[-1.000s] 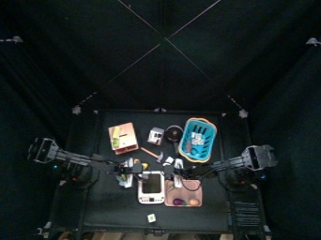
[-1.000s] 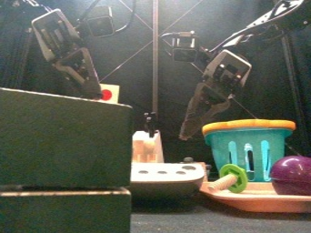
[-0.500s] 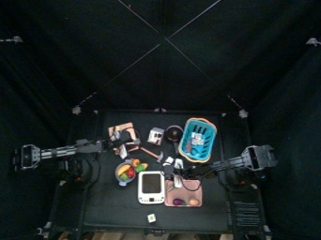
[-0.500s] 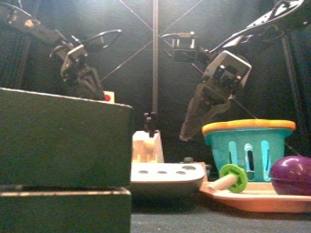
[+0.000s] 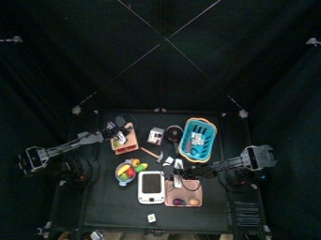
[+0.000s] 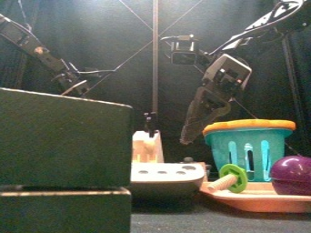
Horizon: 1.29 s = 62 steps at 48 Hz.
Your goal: Place green sushi piece on drawer
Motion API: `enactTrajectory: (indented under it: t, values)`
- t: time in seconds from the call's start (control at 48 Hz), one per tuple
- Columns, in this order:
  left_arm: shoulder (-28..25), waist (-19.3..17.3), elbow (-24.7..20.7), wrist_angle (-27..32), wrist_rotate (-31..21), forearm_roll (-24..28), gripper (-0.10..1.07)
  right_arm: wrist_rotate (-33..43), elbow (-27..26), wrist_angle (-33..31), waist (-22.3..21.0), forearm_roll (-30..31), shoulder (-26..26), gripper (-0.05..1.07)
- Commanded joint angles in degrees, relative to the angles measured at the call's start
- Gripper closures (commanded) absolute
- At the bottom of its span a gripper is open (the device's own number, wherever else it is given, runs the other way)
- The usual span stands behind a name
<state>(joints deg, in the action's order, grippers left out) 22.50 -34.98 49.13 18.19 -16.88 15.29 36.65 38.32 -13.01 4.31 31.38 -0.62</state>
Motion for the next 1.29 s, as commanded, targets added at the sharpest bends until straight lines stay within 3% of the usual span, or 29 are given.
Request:
enactTrajectory:
  t: [0.0,0.167,0.583,1.271]
  values:
    - [-0.62,-1.14,-0.70,-0.53,0.00,0.00,0.50,-0.09,-1.14,0.26,-0.18,0.00,-1.05,0.26]
    - [-0.79,-1.85,-0.09,0.09,0.00,0.00,0.48,-0.09,-1.14,0.18,-0.26,0.09,-1.05,0.26]
    - [0.70,-1.58,0.09,-0.35,-0.09,0.00,0.18,0.00,-1.05,0.26,-0.18,0.00,-0.97,0.26]
    - [5.19,0.44,1.49,-0.44,0.00,-0.18,0.17,-0.18,-1.23,0.18,-0.26,0.09,-0.70,0.26]
